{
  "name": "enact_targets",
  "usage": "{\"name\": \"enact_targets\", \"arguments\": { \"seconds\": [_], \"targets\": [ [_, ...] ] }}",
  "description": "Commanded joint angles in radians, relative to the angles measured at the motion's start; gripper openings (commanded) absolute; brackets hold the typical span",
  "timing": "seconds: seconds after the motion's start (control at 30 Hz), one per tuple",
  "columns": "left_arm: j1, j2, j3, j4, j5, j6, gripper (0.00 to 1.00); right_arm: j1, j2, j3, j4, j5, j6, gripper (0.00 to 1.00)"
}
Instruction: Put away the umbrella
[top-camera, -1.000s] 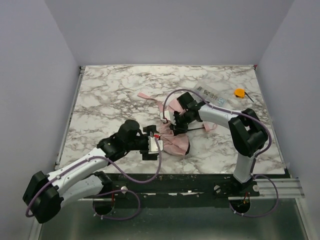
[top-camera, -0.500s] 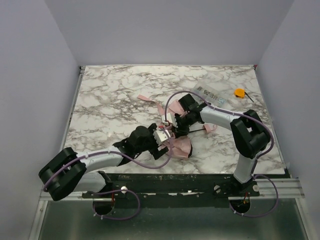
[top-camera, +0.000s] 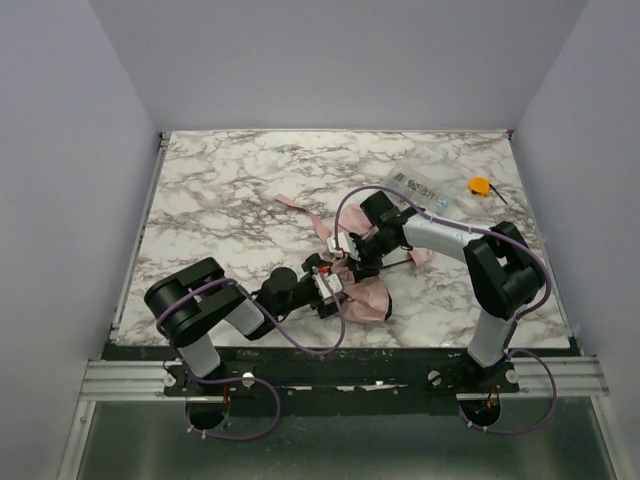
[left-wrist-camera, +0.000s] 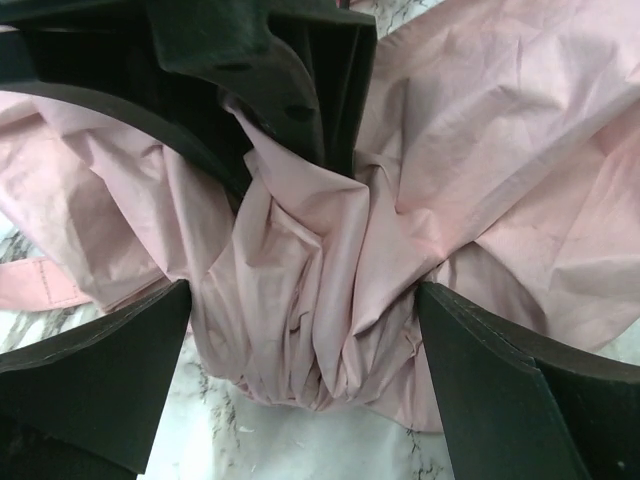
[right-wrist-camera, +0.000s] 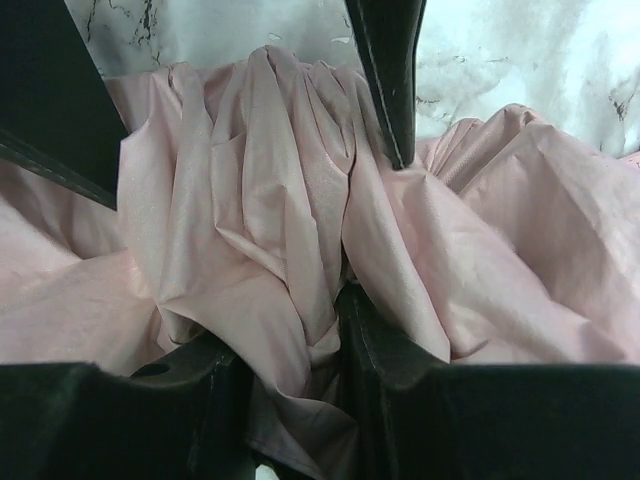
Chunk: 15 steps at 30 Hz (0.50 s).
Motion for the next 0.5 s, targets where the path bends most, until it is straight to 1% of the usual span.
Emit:
{"name": "enact_targets", "arguments": {
  "seconds": [0.0, 0.1, 0.17, 0.27, 0.3, 0.33, 0.37, 0.4, 0.43, 0.47],
  "targets": [
    [-0.02, 0.11, 0.002, 0.137, 0.065, -0.008, 0.98, 0.001, 0.015, -0.043, -0.132, -0.03, 0.004, 0.25],
    [-0.037, 0.166, -0.004, 0.123, 0.059, -0.023, 0.91, 0.001, 0.016, -0.038, -0.133, -0.037, 0.006, 0.28],
    [-0.042, 0.192, 0.016, 0.066, 0.054, -0.046, 0.81, 0.0, 0.014, -0.033, -0.139, -0.045, 0.007, 0.31],
    [-0.046, 0.214, 0.061, -0.04, 0.04, -0.078, 0.54, 0.0, -0.002, -0.018, -0.158, -0.07, 0.009, 0.36],
    [-0.045, 0.223, 0.067, -0.054, 0.037, -0.086, 0.44, -0.002, -0.01, -0.009, -0.167, -0.079, 0.009, 0.4],
    [-0.045, 0.226, 0.07, -0.064, 0.029, -0.097, 0.34, -0.003, -0.022, 0.0, -0.182, -0.093, 0.009, 0.46],
    [-0.045, 0.23, 0.072, -0.076, 0.027, -0.104, 0.28, -0.006, -0.035, 0.012, -0.197, -0.106, 0.006, 0.51],
    [-0.045, 0.233, 0.072, -0.088, 0.029, -0.111, 0.24, -0.007, -0.052, 0.021, -0.213, -0.119, 0.004, 0.56],
    [-0.045, 0.237, 0.075, -0.099, 0.031, -0.12, 0.17, -0.009, -0.069, 0.028, -0.225, -0.13, 0.003, 0.61],
    [-0.045, 0.24, 0.08, -0.115, 0.028, -0.129, 0.13, -0.01, -0.092, 0.035, -0.231, -0.14, 0.003, 0.67]
  ]
}}
